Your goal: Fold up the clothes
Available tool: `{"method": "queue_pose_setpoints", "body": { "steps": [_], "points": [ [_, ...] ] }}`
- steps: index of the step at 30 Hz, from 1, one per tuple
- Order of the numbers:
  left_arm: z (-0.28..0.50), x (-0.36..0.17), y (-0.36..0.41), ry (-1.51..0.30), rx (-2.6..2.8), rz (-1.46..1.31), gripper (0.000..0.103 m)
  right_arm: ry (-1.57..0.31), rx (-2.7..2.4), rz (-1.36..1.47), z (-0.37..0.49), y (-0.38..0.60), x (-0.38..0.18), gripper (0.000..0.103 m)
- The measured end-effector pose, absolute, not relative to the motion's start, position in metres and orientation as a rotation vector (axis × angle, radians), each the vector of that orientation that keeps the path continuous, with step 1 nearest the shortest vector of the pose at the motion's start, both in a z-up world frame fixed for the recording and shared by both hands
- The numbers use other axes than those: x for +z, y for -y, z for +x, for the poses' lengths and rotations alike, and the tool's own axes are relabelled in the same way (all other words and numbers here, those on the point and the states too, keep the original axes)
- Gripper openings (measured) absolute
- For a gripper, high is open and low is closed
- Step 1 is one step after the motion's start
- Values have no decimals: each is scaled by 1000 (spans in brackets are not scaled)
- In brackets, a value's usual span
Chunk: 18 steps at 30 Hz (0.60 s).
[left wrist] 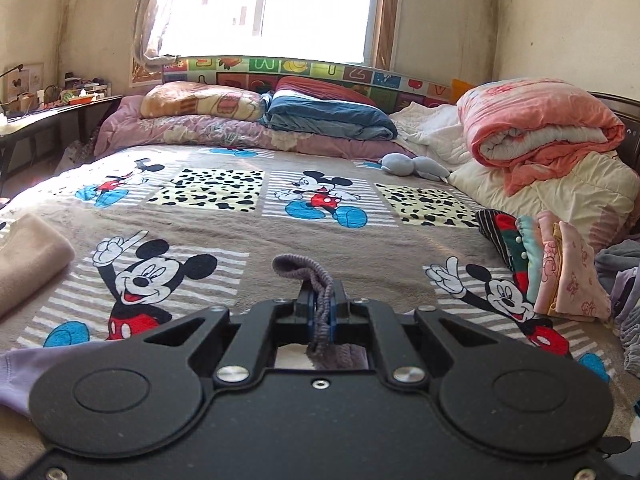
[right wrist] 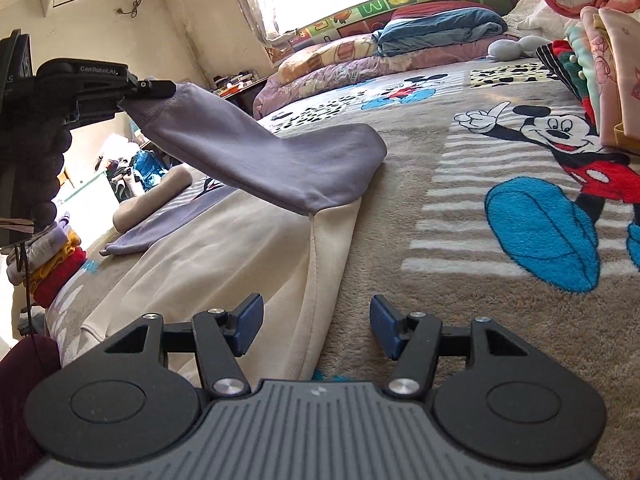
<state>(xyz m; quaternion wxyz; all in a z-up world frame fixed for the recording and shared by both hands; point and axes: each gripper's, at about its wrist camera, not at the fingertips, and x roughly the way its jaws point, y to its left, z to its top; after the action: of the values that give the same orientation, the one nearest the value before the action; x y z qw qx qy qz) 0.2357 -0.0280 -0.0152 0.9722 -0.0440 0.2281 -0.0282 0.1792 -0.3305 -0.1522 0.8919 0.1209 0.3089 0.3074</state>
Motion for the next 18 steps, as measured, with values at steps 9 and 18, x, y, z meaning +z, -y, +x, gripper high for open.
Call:
{"method": "queue_pose_setpoints", "body": {
  "steps": [9, 18],
  "points": [
    [234, -50, -10, -499, 2, -101, 4, -675, 649, 184, 168, 317, -154, 52],
    [227, -57, -27, -485, 4, -89, 4, -684, 651, 158, 159, 313, -153, 52]
  ]
}}
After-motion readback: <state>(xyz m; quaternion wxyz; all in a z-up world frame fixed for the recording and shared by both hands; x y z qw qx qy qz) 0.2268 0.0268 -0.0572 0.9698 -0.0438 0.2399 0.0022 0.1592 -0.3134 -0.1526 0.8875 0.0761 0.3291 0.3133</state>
